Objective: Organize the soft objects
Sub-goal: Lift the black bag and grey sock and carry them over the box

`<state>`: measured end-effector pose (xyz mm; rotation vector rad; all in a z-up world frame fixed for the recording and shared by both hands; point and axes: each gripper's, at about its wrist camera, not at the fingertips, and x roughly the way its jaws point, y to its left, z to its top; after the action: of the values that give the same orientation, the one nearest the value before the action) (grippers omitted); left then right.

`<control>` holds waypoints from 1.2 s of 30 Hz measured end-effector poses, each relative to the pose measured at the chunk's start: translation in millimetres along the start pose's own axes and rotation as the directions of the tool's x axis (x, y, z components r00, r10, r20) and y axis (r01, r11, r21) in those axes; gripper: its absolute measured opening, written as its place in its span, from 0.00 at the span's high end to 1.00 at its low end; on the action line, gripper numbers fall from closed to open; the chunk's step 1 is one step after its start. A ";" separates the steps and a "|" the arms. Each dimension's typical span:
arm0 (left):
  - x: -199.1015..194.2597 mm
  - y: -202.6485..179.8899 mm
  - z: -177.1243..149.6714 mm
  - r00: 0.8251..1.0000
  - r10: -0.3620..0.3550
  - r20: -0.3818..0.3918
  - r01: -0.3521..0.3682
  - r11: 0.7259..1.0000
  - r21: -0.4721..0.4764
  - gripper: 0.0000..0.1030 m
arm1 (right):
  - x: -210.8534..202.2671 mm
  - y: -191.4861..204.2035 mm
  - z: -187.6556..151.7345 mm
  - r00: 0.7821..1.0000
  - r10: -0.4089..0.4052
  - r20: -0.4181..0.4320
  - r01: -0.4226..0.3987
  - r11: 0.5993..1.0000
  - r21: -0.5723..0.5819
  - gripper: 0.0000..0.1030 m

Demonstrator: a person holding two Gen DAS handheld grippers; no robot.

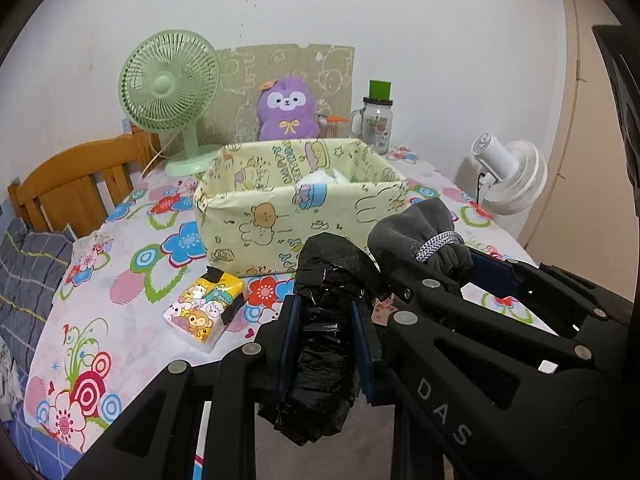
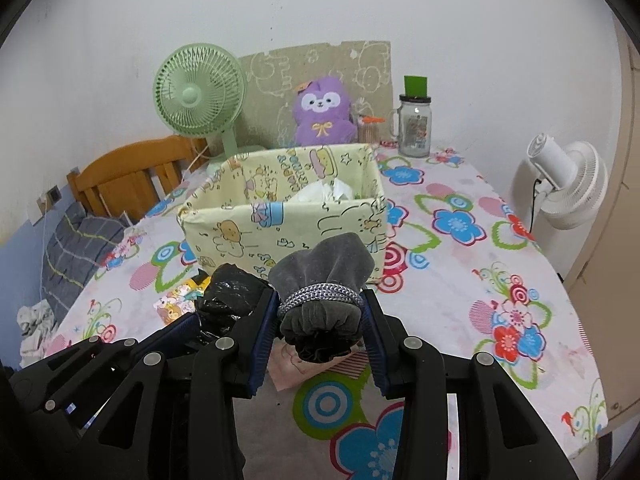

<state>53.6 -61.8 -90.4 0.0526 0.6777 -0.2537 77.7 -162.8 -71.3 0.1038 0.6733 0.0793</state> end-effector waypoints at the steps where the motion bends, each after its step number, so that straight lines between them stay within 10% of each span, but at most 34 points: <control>1: -2.8 -1.0 0.5 1.000 -0.001 0.005 0.001 1.000 0.002 0.75 | -3.1 -0.3 0.5 1.000 -0.001 0.005 0.001 1.000 0.001 0.57; 36: -66.0 -4.6 55.7 0.991 -0.027 0.128 0.022 0.999 0.039 0.75 | -73.0 9.5 56.8 0.993 -0.035 0.115 0.031 0.999 0.030 0.57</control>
<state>37.2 -59.3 -5.5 0.0638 0.5459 -0.2909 56.0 -165.1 19.1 0.1239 0.5608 0.0318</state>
